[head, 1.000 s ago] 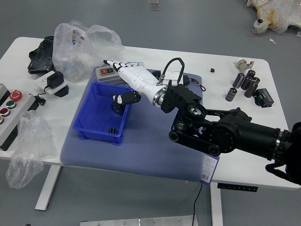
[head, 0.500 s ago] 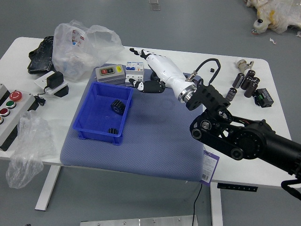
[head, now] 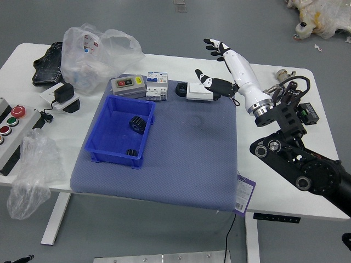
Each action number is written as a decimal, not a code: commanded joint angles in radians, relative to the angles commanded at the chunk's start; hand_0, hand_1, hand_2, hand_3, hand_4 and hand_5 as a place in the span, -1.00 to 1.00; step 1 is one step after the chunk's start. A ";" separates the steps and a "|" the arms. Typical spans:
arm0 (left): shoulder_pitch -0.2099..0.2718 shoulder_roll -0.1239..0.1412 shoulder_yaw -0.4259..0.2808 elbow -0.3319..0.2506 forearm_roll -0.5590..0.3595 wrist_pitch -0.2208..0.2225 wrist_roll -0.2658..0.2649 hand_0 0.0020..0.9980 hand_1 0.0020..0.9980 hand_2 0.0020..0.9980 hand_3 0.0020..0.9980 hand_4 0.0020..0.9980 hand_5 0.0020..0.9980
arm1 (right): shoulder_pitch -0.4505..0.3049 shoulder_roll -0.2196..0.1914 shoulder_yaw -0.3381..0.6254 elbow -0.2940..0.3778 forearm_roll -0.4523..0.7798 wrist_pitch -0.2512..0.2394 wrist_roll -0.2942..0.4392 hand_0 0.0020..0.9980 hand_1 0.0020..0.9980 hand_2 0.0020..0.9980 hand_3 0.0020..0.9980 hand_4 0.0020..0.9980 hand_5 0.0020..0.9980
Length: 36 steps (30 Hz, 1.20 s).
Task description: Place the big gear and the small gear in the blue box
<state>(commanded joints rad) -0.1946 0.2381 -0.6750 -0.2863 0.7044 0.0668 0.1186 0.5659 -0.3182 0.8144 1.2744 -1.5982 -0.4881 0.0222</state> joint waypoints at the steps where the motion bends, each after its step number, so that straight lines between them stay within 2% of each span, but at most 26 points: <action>1: -0.001 0.001 0.001 0.000 0.000 -0.001 -0.001 0.33 0.29 0.28 0.47 0.47 0.02 | -0.020 -0.005 0.023 0.010 -0.003 -0.001 0.003 0.37 0.52 0.62 0.74 0.33 -0.45; 5: -0.003 0.005 0.009 0.003 -0.007 -0.001 -0.007 0.33 0.29 0.28 0.47 0.47 0.02 | -0.100 -0.022 0.109 0.051 -0.006 -0.005 0.016 0.37 0.52 0.62 0.74 0.33 -0.45; 6: -0.002 0.006 0.010 0.003 -0.010 -0.001 -0.008 0.33 0.27 0.28 0.46 0.48 0.00 | -0.118 -0.025 0.127 0.059 -0.005 -0.006 0.019 0.28 0.44 0.58 0.70 0.31 -0.47; 7: -0.001 0.006 0.011 0.004 -0.011 -0.001 -0.007 0.33 0.27 0.28 0.46 0.48 0.00 | -0.137 -0.027 0.146 0.067 -0.003 -0.007 0.023 0.28 0.44 0.58 0.70 0.31 -0.47; 11: 0.000 0.007 0.019 0.005 -0.025 -0.002 -0.011 0.33 0.27 0.28 0.46 0.48 0.00 | -0.209 -0.024 0.207 0.096 0.018 -0.023 0.046 0.28 0.44 0.58 0.70 0.31 -0.47; 12: 0.001 0.007 0.023 0.006 -0.030 -0.002 -0.013 0.33 0.13 0.26 0.46 0.48 -0.01 | -0.228 -0.022 0.220 0.101 0.026 -0.028 0.053 -0.16 0.13 0.35 0.61 0.31 -0.49; 17: 0.004 0.004 0.033 0.008 -0.045 -0.003 -0.017 0.33 0.13 0.26 0.46 0.48 -0.01 | -0.297 -0.015 0.252 0.106 0.054 -0.043 0.072 -0.16 0.13 0.35 0.61 0.31 -0.49; 18: 0.006 0.003 0.037 0.009 -0.051 -0.003 -0.019 0.33 0.02 0.20 0.44 0.47 -0.03 | -0.308 -0.014 0.255 0.104 0.057 -0.043 0.073 -0.24 -0.12 -0.15 0.29 0.35 -0.50; 23: 0.015 -0.002 0.042 0.009 -0.067 -0.003 -0.019 0.33 0.02 0.20 0.44 0.47 -0.03 | -0.332 -0.011 0.260 0.098 0.059 -0.041 0.069 -0.24 -0.12 -0.15 0.29 0.35 -0.50; 24: 0.017 -0.003 0.034 0.009 -0.061 -0.004 -0.014 0.31 -0.16 0.12 0.43 0.46 -0.05 | -0.332 -0.010 0.260 0.097 0.059 -0.039 0.068 -0.26 -0.28 -0.44 -0.24 0.56 -0.44; 29: 0.020 -0.005 -0.012 0.008 -0.021 -0.018 0.022 0.31 -0.16 0.12 0.43 0.46 -0.05 | -0.331 -0.004 0.263 0.095 0.067 -0.018 0.068 -0.26 -0.28 -0.44 -0.24 0.56 -0.44; 30: 0.020 -0.005 -0.015 0.008 -0.019 -0.019 0.025 0.23 -0.39 -0.01 0.39 0.45 -0.07 | -0.331 -0.004 0.263 0.094 0.071 -0.015 0.068 -0.33 -0.34 -0.47 -0.37 0.74 -0.29; 35: 0.016 -0.006 -0.037 0.009 0.011 -0.018 0.053 0.23 -0.39 -0.01 0.39 0.45 -0.07 | -0.336 -0.002 0.273 0.090 0.099 0.009 0.065 -0.33 -0.34 -0.47 -0.37 0.74 -0.29; 36: 0.015 -0.007 -0.045 0.009 0.025 -0.016 0.064 0.22 -0.42 -0.28 0.26 0.44 -0.10 | -0.338 -0.002 0.275 0.090 0.107 0.014 0.065 -0.41 -0.40 -0.51 -0.46 0.76 -0.23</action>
<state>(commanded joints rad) -0.1797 0.2314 -0.7204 -0.2771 0.7296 0.0509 0.1828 0.2283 -0.3199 1.0896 1.3640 -1.4911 -0.4737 0.0873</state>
